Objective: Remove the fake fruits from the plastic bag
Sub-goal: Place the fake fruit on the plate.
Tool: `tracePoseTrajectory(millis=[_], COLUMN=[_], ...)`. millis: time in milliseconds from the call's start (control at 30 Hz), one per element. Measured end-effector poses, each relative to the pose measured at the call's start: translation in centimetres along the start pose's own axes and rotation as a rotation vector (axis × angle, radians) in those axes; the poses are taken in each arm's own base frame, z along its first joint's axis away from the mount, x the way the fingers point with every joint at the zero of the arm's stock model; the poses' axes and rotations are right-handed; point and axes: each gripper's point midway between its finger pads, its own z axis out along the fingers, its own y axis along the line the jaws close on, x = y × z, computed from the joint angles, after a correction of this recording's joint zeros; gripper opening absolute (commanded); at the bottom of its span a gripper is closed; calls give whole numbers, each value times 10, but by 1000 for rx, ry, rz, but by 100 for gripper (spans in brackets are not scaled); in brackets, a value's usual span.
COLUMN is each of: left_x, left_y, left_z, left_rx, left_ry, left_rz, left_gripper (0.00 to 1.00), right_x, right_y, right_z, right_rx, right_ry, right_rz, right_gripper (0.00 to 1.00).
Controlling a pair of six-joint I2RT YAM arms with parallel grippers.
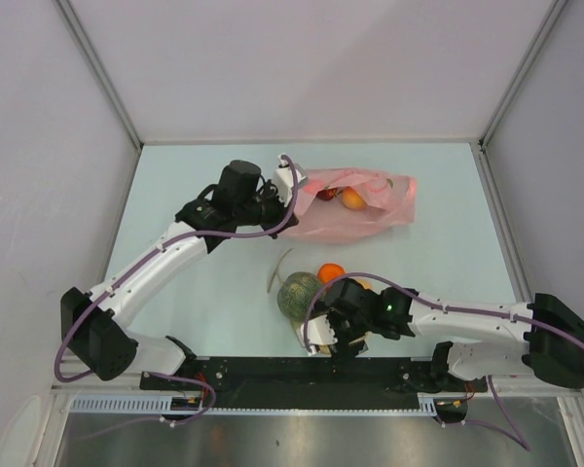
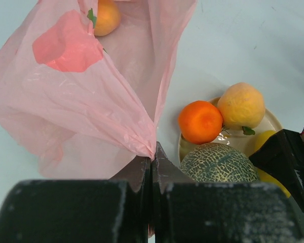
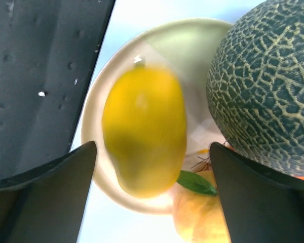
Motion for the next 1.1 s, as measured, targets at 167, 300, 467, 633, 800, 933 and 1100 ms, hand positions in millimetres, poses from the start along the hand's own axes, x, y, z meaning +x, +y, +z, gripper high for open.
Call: tracePoseTrajectory(millis=[167,300,467,633,800,933,1100], left_x=[0,2,3,3,3,3,3], left_y=[-5,-8,-9,-10,-12,-14,-14], left_z=[1,1,1,2,2,2,2], left_rx=[29,46,49,54,66,74,76], left_ry=[-5,-3,0,-1,-3,-4,-4], left_rz=[-7,-9,-10,-11,-17,-18,-18], left_gripper=[0,0,0,0,0,0,0], right_x=[-2,0,-4,10,15,15,8], right_y=[2,10,27,52,50,37,13], right_z=[-11,-24,-44,-47,-44,-44,-44], right_rx=[13,-7,-74,-189,-178,-112,0], right_ry=[-10,2,-20,39,70,71,44], right_rz=[4,42,52,85,95,96,107], right_gripper=[100,100,61,54,55,59,66])
